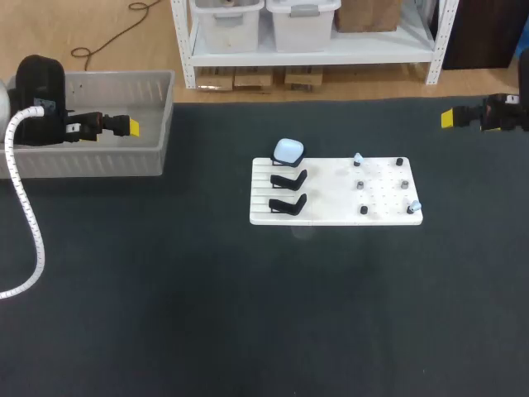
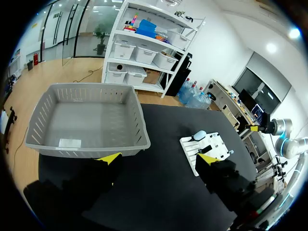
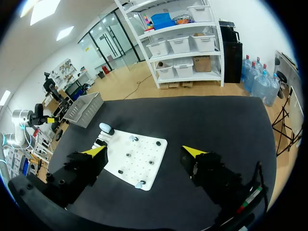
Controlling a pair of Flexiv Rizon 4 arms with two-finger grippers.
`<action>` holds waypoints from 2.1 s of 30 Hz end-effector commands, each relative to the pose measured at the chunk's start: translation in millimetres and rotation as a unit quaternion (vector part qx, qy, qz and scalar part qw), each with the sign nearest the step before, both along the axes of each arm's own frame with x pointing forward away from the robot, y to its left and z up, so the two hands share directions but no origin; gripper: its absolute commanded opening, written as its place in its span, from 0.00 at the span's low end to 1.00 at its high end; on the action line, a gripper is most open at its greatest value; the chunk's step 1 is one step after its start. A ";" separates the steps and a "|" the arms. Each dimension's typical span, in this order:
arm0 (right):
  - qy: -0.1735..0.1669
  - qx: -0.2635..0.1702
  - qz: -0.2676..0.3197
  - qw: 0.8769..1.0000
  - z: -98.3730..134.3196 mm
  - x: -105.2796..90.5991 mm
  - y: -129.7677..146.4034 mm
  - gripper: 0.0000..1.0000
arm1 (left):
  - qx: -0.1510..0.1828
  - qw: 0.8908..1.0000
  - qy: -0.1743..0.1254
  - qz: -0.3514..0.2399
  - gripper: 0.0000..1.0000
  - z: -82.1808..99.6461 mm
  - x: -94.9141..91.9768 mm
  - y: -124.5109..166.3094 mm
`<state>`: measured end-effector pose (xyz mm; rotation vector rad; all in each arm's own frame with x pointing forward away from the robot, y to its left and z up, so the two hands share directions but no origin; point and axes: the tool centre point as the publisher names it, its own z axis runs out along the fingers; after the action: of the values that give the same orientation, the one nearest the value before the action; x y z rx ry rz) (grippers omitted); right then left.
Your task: Pick up each earbud case from the left stands, insert the matching earbuds, close the lid, and place the case in the box.
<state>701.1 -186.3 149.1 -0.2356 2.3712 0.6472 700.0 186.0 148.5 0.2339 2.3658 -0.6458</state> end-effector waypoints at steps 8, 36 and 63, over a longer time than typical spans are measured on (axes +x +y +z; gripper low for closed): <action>0.000 -0.001 0.000 1.000 0.2 -0.1 0.2 1.00 | 0.003 1.000 0.002 0.002 1.00 1.2 -0.1 -0.9; 0.000 -0.001 0.000 1.000 0.2 -0.1 0.2 1.00 | 0.024 0.956 -0.194 -0.218 1.00 53.1 3.7 -9.9; 0.000 -0.001 0.000 1.000 0.2 -0.1 0.2 1.00 | 0.064 0.850 -0.225 -0.472 1.00 19.6 36.0 -62.7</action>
<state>701.3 -186.2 149.1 -0.2356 2.3713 0.6471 716.7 140.2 178.6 1.4029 1.7150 -0.6594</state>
